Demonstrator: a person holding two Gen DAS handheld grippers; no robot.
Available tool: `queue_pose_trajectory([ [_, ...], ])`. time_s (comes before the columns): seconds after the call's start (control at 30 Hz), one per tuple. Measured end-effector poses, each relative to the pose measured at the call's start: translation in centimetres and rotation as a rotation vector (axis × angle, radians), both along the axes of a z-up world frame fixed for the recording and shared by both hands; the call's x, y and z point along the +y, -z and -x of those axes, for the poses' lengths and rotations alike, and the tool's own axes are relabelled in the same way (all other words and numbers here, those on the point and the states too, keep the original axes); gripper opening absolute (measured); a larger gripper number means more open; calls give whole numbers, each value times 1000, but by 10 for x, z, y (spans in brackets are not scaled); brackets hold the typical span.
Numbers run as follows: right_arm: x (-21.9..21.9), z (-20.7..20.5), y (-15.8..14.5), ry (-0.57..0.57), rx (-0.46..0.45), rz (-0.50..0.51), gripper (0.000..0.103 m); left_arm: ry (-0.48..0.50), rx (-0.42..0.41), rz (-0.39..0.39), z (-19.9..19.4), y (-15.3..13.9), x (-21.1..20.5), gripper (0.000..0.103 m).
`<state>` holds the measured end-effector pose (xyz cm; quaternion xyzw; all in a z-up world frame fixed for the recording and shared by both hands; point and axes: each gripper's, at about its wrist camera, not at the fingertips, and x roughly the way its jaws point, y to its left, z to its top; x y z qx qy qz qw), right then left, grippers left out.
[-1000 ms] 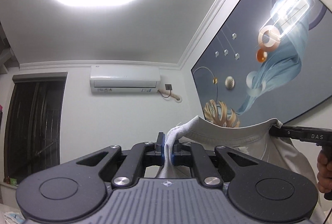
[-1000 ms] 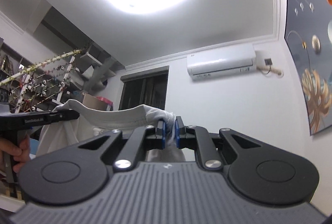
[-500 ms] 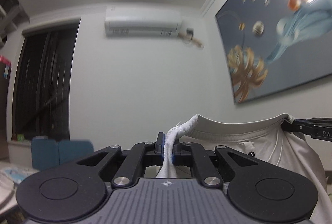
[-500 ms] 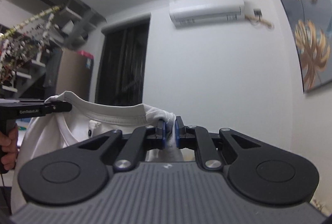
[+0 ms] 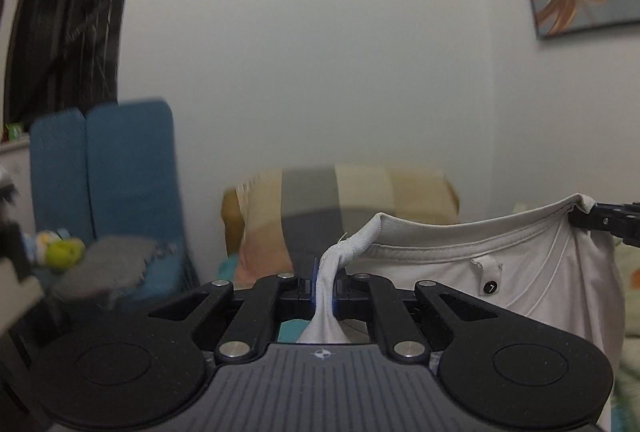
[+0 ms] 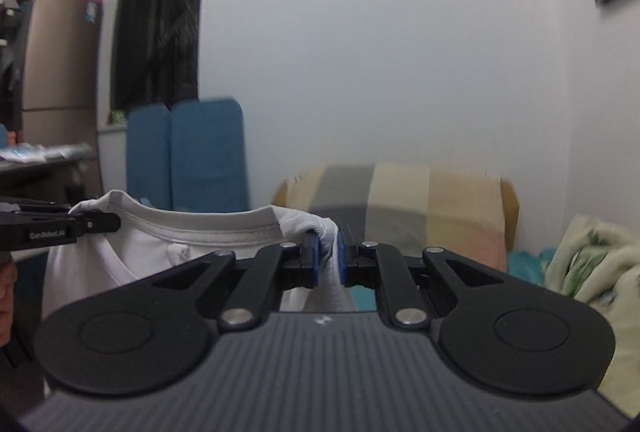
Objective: Fold clothes
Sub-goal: 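Lower the held shirt onto the bed with both grippers and open them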
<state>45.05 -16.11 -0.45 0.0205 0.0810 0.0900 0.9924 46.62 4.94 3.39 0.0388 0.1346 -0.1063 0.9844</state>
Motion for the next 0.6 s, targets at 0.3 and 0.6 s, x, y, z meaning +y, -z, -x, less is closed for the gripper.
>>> queue_pose_trajectory([
  [0.3, -13, -139, 163, 15, 310, -86, 12, -13, 311, -13, -162, 181, -3, 7],
  [0.6, -22, -162, 201, 7, 523, -224, 35, -6, 473, 15, -182, 219, -3, 35],
])
